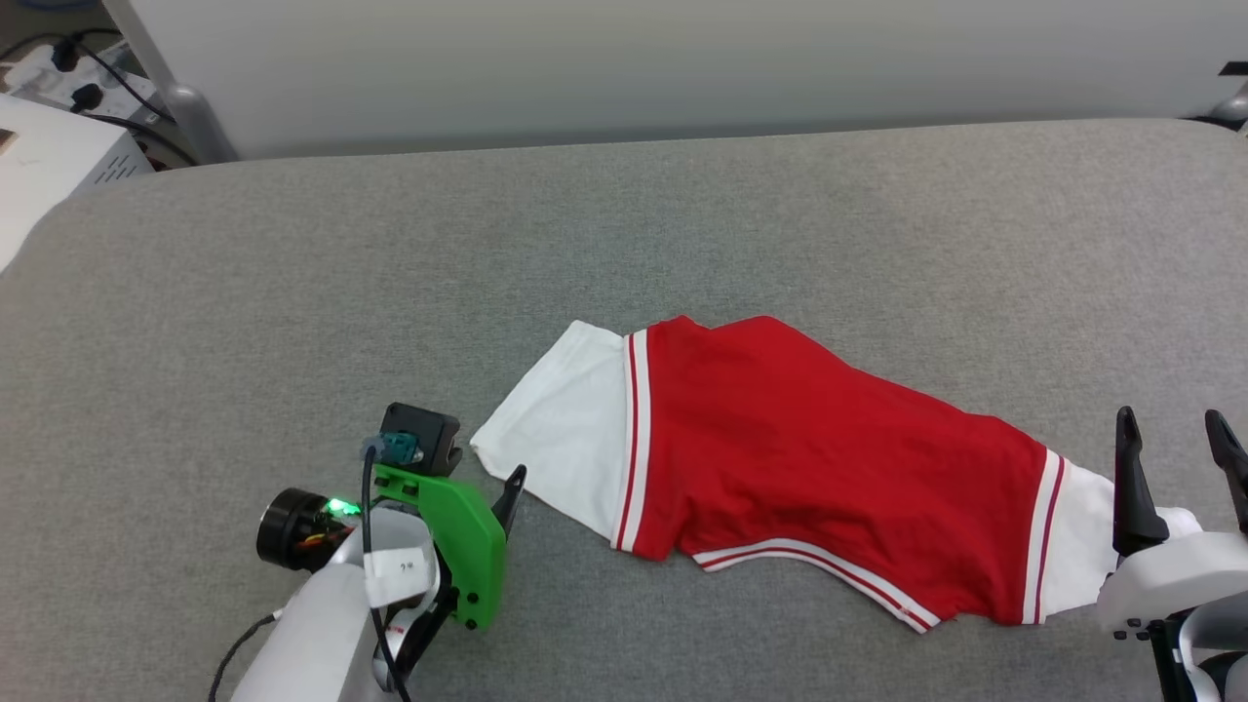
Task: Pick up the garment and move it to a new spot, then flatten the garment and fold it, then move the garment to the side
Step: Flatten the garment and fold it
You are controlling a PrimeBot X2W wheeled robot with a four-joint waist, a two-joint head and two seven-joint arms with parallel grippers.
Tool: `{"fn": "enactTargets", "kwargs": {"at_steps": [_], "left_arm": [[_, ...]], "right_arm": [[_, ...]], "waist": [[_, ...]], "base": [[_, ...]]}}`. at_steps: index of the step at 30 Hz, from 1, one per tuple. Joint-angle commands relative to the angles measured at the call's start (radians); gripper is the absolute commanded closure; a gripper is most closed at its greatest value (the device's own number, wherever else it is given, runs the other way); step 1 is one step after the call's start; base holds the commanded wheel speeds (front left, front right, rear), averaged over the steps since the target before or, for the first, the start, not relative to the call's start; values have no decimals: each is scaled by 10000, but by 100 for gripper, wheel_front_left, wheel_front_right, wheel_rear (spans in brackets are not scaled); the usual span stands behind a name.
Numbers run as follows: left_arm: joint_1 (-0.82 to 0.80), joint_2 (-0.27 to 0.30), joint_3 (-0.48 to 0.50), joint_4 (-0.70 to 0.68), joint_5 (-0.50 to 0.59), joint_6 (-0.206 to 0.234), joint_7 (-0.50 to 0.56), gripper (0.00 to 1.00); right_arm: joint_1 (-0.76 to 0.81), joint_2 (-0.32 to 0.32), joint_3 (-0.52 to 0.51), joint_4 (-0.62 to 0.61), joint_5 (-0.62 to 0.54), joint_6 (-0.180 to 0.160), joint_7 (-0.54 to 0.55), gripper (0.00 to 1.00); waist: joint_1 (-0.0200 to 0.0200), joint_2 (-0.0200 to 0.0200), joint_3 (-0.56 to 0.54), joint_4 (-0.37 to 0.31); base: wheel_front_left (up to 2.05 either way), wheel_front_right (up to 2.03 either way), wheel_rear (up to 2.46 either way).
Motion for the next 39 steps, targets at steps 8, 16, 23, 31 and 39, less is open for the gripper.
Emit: {"fn": "enactTargets", "kwargs": {"at_steps": [8,16,23,31,39], "left_arm": [[-906,519,-102,83,536,631,1971,0],[-955,633,-130,663,471,720,2242,0],[-793,578,-283,1110,238,563,2316,100],[-581,623,260,651,-220,855,1683,100],[228,1169,1362,-821,-862,1420,1463,100]], "right_arm": [[-385,13,347,339,134,-9,-350,0],[-519,13,560,668,146,-9,-526,0],[-589,14,499,895,72,-9,-637,0],[-432,14,647,1144,-131,-9,-525,0],[-73,14,1009,1325,-227,-9,325,0]], "waist": [[0,115,864,-757],[0,115,1179,-1006],[0,115,1136,-989],[0,115,618,-663],[0,115,27,-209]], "base": [[0,0,0],[0,0,0],[0,0,0],[0,0,0],[0,0,0]]}}
